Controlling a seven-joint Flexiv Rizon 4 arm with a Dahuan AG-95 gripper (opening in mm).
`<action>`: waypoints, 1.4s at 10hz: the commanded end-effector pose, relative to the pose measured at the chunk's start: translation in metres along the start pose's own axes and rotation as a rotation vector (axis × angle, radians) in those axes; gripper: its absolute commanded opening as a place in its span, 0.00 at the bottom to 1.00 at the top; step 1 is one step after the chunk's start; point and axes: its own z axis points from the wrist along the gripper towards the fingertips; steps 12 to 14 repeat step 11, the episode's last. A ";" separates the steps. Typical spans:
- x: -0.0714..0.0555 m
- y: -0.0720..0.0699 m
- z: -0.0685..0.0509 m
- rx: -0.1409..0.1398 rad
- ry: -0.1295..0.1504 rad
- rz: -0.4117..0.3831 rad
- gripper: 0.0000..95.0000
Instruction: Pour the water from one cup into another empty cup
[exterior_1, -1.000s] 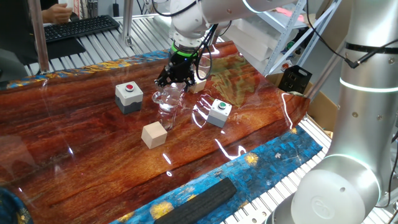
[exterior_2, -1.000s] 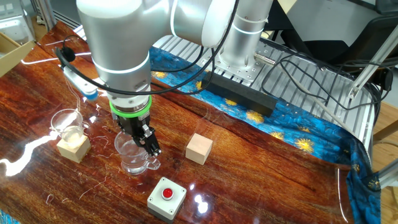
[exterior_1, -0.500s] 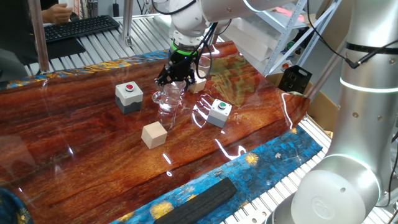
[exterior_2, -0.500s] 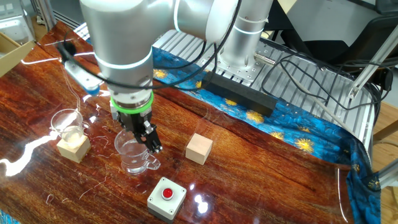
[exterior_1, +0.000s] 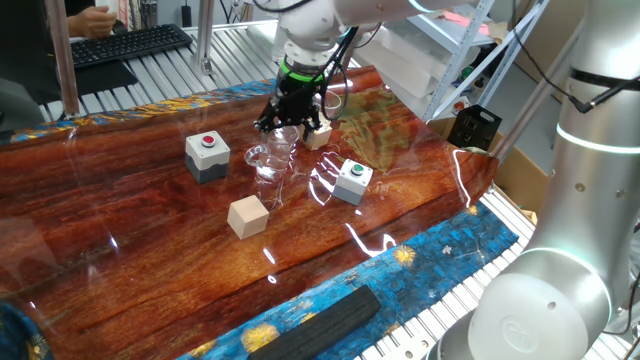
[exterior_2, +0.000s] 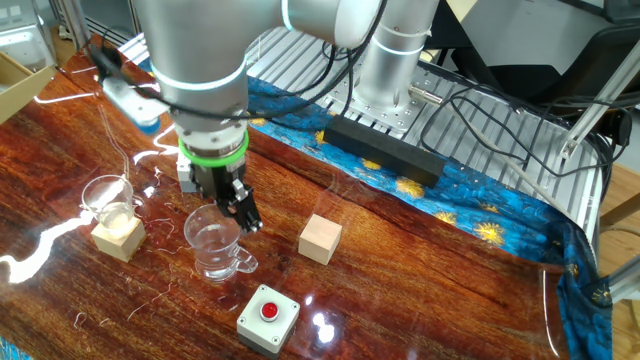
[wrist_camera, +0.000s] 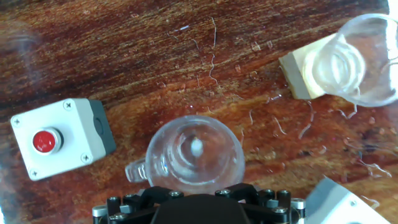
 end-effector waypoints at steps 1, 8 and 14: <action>0.007 -0.005 -0.009 0.005 0.004 0.002 1.00; 0.023 -0.014 -0.025 0.074 0.004 0.008 1.00; 0.023 -0.014 -0.025 0.078 0.009 0.011 1.00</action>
